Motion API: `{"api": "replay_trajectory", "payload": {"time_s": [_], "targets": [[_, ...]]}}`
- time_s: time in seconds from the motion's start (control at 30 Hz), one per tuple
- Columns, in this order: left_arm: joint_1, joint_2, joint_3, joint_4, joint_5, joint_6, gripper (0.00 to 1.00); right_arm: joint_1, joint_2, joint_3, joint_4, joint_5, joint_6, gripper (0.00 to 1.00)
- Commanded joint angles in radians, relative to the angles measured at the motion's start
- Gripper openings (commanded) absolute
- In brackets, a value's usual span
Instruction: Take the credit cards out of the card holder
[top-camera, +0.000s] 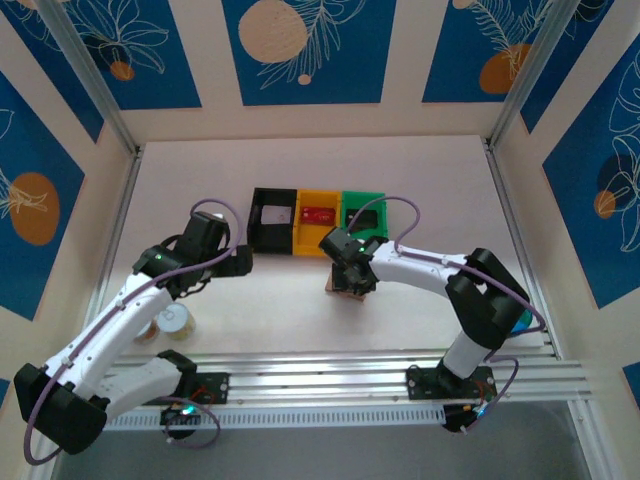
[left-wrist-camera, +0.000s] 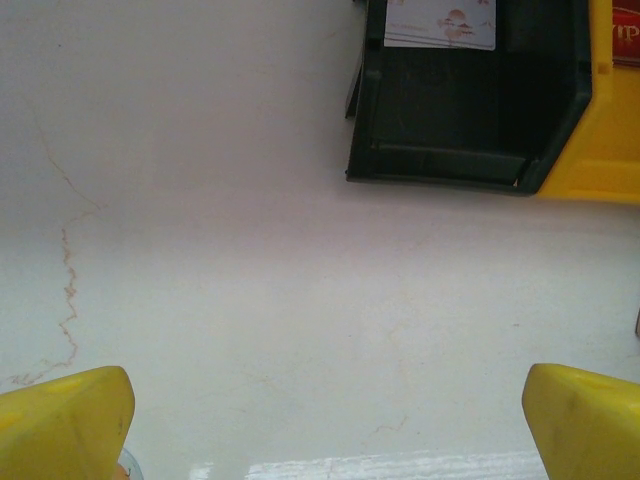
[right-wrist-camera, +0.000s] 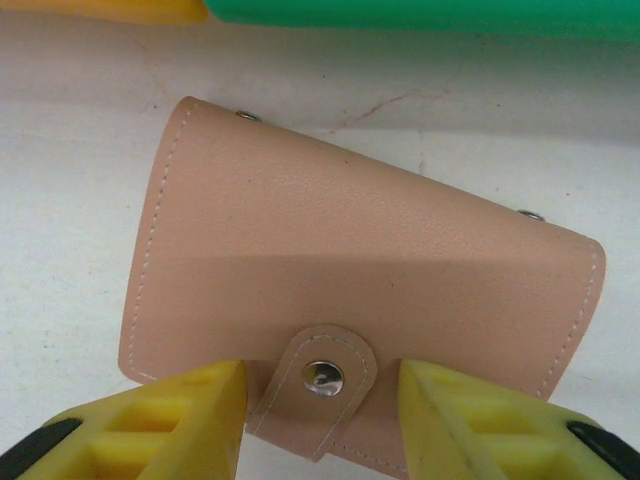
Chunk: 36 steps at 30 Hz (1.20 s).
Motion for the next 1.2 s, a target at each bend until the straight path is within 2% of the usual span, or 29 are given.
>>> {"api": "replay_trajectory", "payload": {"time_s": [0.0, 0.23, 0.37, 0.53, 0.73, 0.8, 1.03, 1.17], "targets": [[-0.004, 0.003, -0.019, 0.0, 0.01, -0.005, 1.0, 0.0, 0.023, 0.017, -0.038, 0.017, 0.043, 0.41], [-0.004, 0.012, -0.013, -0.008, 0.014, -0.001, 1.0, 0.017, 0.054, 0.024, -0.028, 0.011, 0.05, 0.36], [-0.004, 0.018, -0.013, -0.009, 0.016, -0.001, 1.0, 0.022, 0.068, 0.019, -0.019, 0.005, 0.046, 0.28], [-0.004, 0.03, -0.01, -0.016, 0.021, 0.0, 1.0, 0.045, 0.068, 0.011, -0.007, 0.0, 0.032, 0.28], [-0.004, 0.032, -0.004, -0.032, 0.028, 0.0, 1.0, 0.076, 0.063, 0.001, 0.037, -0.042, -0.012, 0.17], [-0.004, 0.028, 0.003, -0.055, 0.038, -0.012, 1.0, 0.099, 0.057, -0.001, 0.058, -0.049, -0.037, 0.16], [-0.013, -0.036, -0.074, 0.0, 0.202, -0.15, 1.0, 0.19, 0.063, 0.023, 0.104, -0.022, -0.119, 0.12], [-0.029, -0.049, -0.12, 0.056, 0.257, -0.23, 1.0, 0.217, 0.085, 0.041, 0.124, -0.025, -0.163, 0.05]]}}
